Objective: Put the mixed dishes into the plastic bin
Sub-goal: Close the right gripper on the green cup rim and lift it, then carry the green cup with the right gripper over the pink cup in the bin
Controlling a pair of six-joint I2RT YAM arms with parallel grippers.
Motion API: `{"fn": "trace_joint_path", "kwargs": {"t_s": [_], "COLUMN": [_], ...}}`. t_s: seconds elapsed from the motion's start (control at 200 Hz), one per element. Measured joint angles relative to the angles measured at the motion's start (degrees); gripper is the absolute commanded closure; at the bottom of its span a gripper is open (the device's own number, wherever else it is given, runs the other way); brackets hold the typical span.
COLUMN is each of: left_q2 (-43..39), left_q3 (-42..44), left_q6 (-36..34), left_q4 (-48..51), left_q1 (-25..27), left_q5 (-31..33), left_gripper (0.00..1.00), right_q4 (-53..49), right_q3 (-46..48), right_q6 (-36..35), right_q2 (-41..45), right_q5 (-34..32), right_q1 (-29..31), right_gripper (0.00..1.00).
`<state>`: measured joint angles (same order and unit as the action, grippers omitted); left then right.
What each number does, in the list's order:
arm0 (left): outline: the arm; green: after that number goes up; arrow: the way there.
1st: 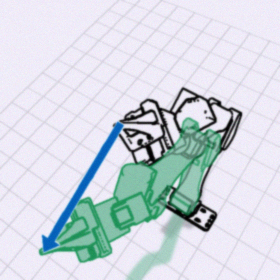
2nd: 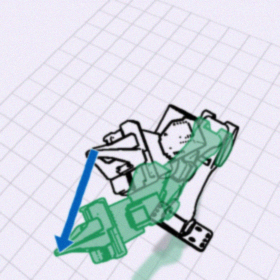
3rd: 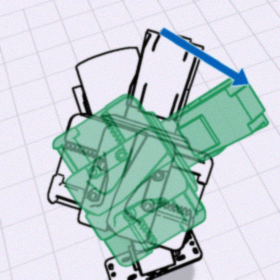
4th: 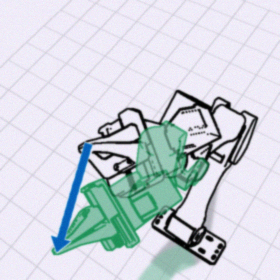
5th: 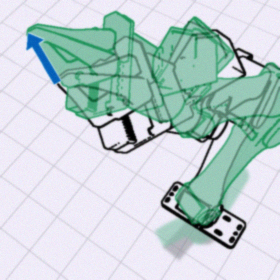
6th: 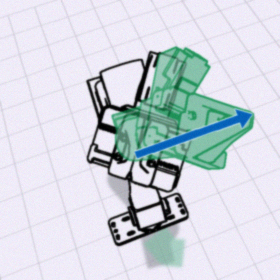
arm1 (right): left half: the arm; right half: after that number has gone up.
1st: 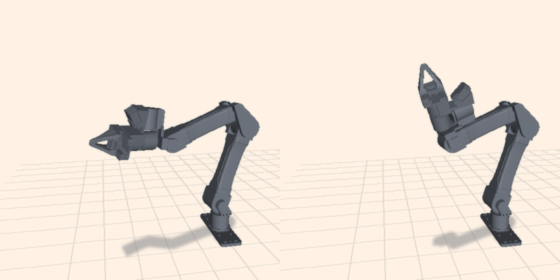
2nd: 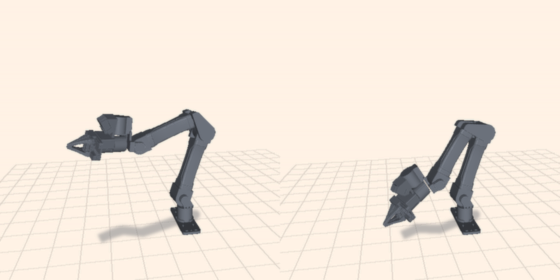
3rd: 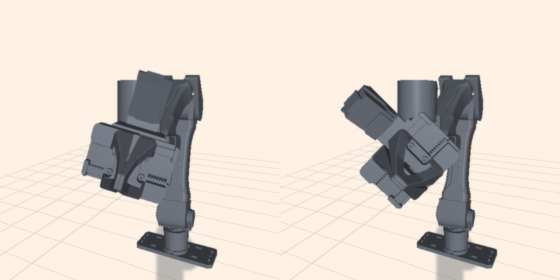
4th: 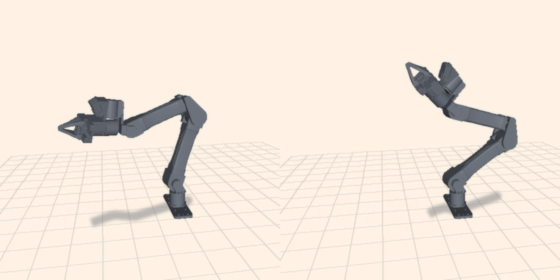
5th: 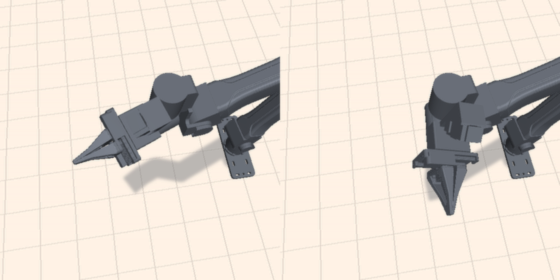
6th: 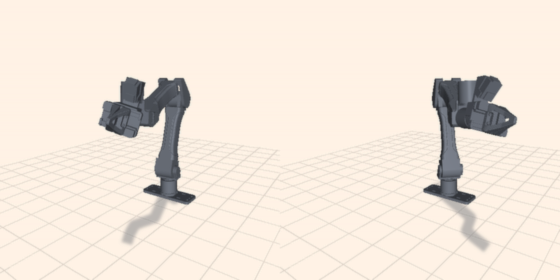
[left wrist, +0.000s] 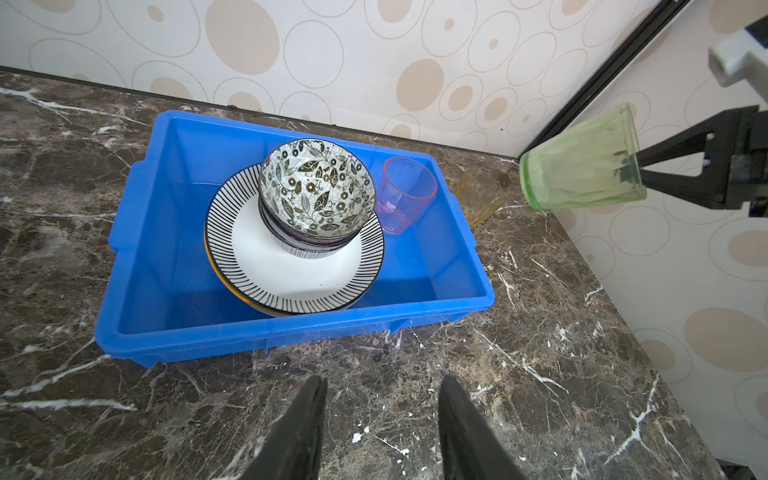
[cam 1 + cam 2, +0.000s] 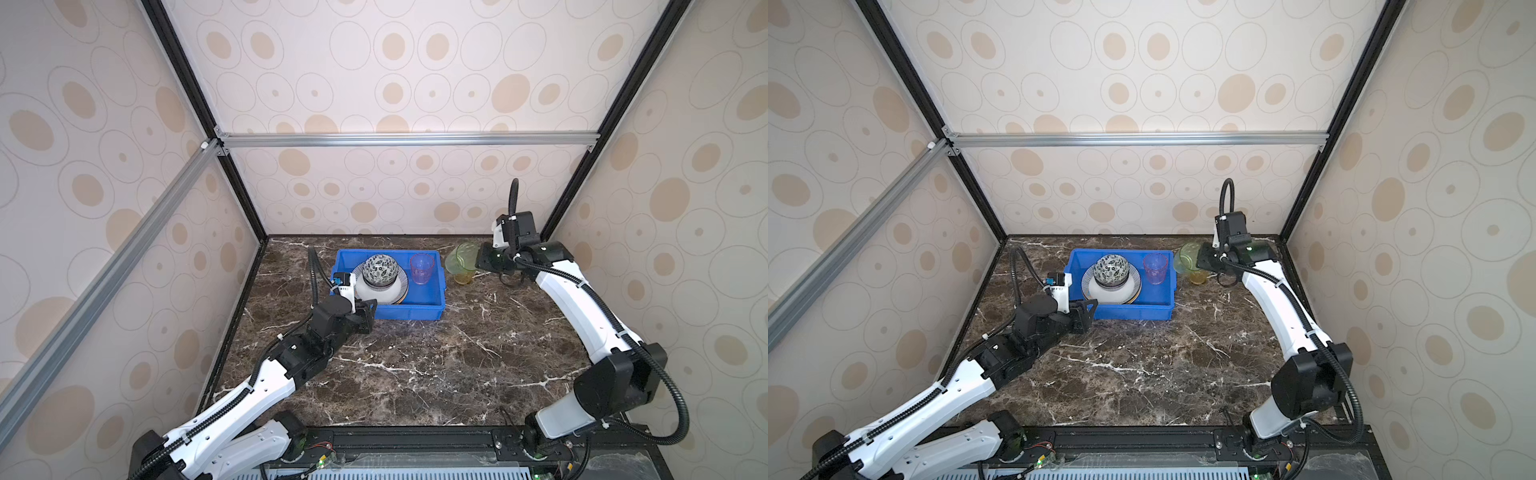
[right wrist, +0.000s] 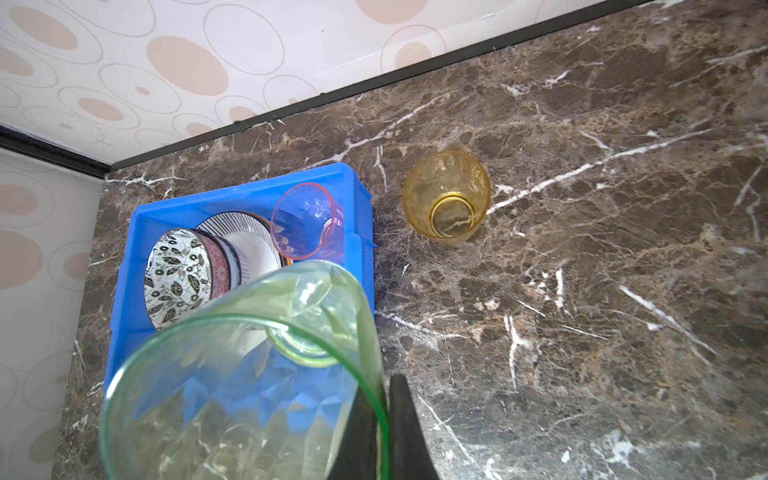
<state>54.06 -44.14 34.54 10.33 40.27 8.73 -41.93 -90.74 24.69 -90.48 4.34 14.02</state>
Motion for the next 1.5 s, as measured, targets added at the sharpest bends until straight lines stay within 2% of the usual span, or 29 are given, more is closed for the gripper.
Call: {"fn": "trace_joint_path", "kwargs": {"t_s": [0.385, 0.58, 0.83, 1.256, 1.501], "left_q2": [-0.48, -0.57, -2.05, -2.12, -2.69], "left_q3": [0.00, 0.04, 0.83, 0.90, 1.64], "left_q6": [1.14, 1.27, 1.25, 0.79, 0.63], "left_q4": [1.60, 1.81, 2.08, 2.10, 2.16], "left_q1": [1.05, 1.40, 1.57, 1.62, 1.64], "left_q5": [2.01, 2.78, 3.98, 4.85, 5.29], "left_gripper": [0.55, 0.55, 0.56, 0.56, 0.56], "right_q4": [0.63, -0.61, -2.43, -8.66, -11.34], "right_q3": [-9.51, -17.16, -21.38, -37.13, -41.24], "right_q6": [-0.22, -0.68, -1.46, -2.64, -3.30], "right_q2": [-11.50, -16.50, -19.23, -30.40, -32.94], "right_q5": [1.27, 1.60, 1.68, 1.66, 1.25], "right_q1": [4.17, 5.90, 6.51, 6.97, 7.30], "right_gripper": [1.00, 1.00, 1.00, 1.00, 1.00]}}
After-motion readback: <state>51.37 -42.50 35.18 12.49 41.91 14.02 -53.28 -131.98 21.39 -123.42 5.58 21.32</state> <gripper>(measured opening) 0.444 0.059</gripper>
